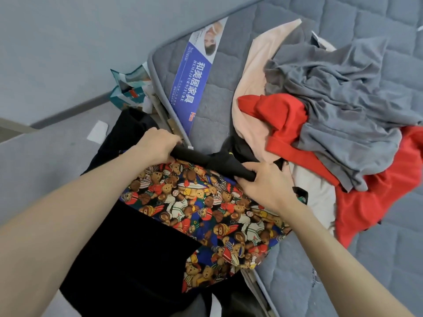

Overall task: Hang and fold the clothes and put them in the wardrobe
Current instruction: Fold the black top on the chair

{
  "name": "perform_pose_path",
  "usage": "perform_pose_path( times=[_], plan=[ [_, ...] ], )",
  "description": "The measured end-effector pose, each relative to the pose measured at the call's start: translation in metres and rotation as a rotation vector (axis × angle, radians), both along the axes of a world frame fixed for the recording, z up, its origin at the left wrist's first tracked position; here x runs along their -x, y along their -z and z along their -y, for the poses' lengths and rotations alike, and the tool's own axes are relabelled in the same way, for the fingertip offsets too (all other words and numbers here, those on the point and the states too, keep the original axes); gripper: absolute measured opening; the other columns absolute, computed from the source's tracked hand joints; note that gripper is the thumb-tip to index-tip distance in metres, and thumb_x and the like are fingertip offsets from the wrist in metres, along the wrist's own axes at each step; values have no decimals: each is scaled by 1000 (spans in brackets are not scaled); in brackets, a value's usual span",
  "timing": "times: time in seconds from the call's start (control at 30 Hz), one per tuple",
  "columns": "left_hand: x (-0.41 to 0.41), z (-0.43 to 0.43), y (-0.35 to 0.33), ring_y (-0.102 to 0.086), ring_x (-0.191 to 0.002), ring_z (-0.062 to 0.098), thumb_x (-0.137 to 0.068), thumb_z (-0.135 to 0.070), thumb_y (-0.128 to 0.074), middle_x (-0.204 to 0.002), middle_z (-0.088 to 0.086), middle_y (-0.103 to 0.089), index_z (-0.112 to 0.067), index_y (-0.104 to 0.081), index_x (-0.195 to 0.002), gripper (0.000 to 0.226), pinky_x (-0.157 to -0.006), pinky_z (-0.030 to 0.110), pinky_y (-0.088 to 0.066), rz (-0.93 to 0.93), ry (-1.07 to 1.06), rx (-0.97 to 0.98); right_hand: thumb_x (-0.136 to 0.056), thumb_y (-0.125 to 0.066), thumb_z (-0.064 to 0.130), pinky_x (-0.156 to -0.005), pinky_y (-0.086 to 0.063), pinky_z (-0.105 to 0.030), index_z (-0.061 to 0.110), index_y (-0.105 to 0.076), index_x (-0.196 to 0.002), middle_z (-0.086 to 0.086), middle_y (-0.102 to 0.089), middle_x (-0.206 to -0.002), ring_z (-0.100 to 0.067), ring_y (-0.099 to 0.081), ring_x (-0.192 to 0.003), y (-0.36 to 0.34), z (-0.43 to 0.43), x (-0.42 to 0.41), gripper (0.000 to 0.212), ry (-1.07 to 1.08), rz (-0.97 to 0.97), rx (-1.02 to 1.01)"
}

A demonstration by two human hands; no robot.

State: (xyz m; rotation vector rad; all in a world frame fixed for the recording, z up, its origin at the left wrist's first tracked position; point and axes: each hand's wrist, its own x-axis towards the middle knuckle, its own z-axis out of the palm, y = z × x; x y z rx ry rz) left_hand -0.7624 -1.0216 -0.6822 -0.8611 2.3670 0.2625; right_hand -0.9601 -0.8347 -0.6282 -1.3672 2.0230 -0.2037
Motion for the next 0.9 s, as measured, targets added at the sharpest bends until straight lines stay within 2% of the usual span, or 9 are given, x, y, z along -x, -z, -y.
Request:
perform_pose_path(
  times=[0.1, 0.2, 0.27, 0.33, 0.43, 0.53, 0.63, 0.7, 0.9],
  plan=[
    [-12, -5, -6, -52, -106, 23, -86, -21, -59, -113, 3, -51, -20, -60, -113, 27, -79, 35, -38, 118, 138, 58, -73, -62, 63, -59, -39, -26, 37, -62, -106, 8, -65, -83, -19, -65, -87, 6, -2, -11, 42, -101, -61, -167],
    [-29, -8, -11, -41, -117, 21, -81, -25, -61, -123, 2, -45, -21, -56, -115, 35, -98, 39, -33, 142, 271, 148, -77, -68, 44, -63, -37, -27, 27, -63, -109, 7, -56, -99, -20, -62, -100, 15, -8, -29, 37, -243, -197, -158],
    [-43, -7, -18, -52, -105, 17, -79, -22, -59, -101, -5, -61, -23, -52, -102, 25, -115, 49, -6, 116, 251, 146, -80, -64, 32, -60, -34, -27, 26, -62, -103, 5, -57, -94, -23, -62, -96, 12, -10, -35, 25, -235, -210, -119],
    [-55, -3, -30, -60, -79, 18, -76, -19, -59, -68, -8, -57, -20, -41, -93, 26, -115, 51, 6, 52, 108, 213, -79, -60, 26, -57, -36, -29, 26, -56, -98, 2, -56, -79, -28, -63, -87, -1, -9, -30, 19, -164, -189, -89],
    [-56, 2, -50, -62, -87, 27, -75, -17, -67, -85, 3, -66, -16, -42, -118, 50, -111, 44, -22, -96, -115, 269, -80, -59, 21, -61, -44, -35, 26, -50, -96, -2, -58, -77, -33, -63, -82, -31, 1, -12, 19, -79, -200, -26],
    [-32, 8, -74, -61, -84, 32, -75, -10, -67, -96, 10, -67, -12, -44, -128, 57, -92, 40, -40, -232, -185, 358, -79, -62, 19, -59, -37, -34, 25, -54, -100, -6, -60, -88, -34, -61, -87, -63, 18, 13, 24, 7, -295, 52],
    [-3, 18, -100, -57, -75, 37, -77, 0, -64, -84, 16, -65, -5, -46, -127, 54, -67, 36, -35, -367, -248, 459, -77, -62, 7, -62, -32, -36, 18, -57, -99, -8, -52, -97, -37, -56, -95, -91, 36, 41, 25, 113, -369, 108],
    [13, 27, -116, -55, -73, 39, -77, 8, -58, -79, 20, -64, 0, -52, -116, 39, -62, 35, -29, -453, -259, 542, -76, -57, 0, -64, -32, -37, 15, -60, -101, -12, -52, -104, -41, -55, -94, -106, 44, 54, 30, 167, -418, 154],
    [39, 48, -141, -56, -82, 36, -76, 7, -51, -90, 14, -65, -4, -57, -105, 32, -88, 40, -32, -663, -189, 711, -74, -52, -8, -54, -23, -32, 12, -54, -92, -9, -48, -99, -31, -45, -67, -131, 49, 68, 27, 251, -573, 373]
  ],
)
